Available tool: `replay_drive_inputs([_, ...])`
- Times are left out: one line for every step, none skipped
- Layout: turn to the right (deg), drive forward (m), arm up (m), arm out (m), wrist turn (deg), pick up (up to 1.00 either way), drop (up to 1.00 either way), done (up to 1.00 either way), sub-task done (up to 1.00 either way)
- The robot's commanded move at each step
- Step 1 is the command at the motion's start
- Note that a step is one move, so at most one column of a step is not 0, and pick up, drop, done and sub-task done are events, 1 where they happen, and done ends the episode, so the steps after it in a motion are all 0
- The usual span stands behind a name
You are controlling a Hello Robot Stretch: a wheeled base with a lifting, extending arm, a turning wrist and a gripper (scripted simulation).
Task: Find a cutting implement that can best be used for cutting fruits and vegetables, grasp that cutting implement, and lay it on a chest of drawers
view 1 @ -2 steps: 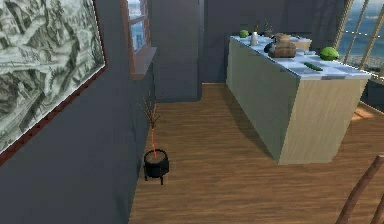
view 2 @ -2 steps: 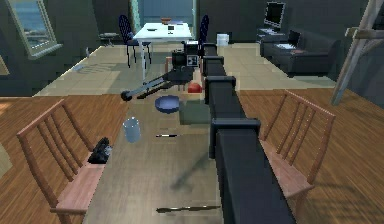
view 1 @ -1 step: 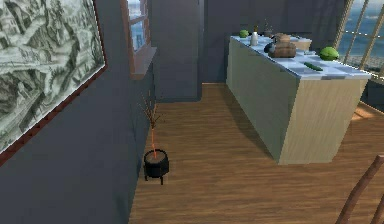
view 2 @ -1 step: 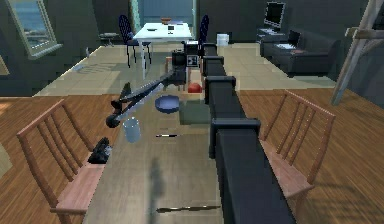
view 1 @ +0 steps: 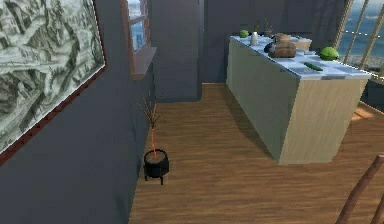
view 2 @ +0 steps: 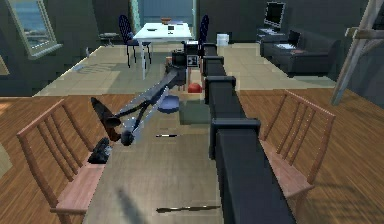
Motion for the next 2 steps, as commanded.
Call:
replay_drive_inputs([0.0,0.0,0.0,-0.46,0.0,0.0,0.0,0.0,0.0])
replay_drive_inputs([45.0,0.0,0.0,0.0,0.0,0.0,0.0,0.0,0.0])
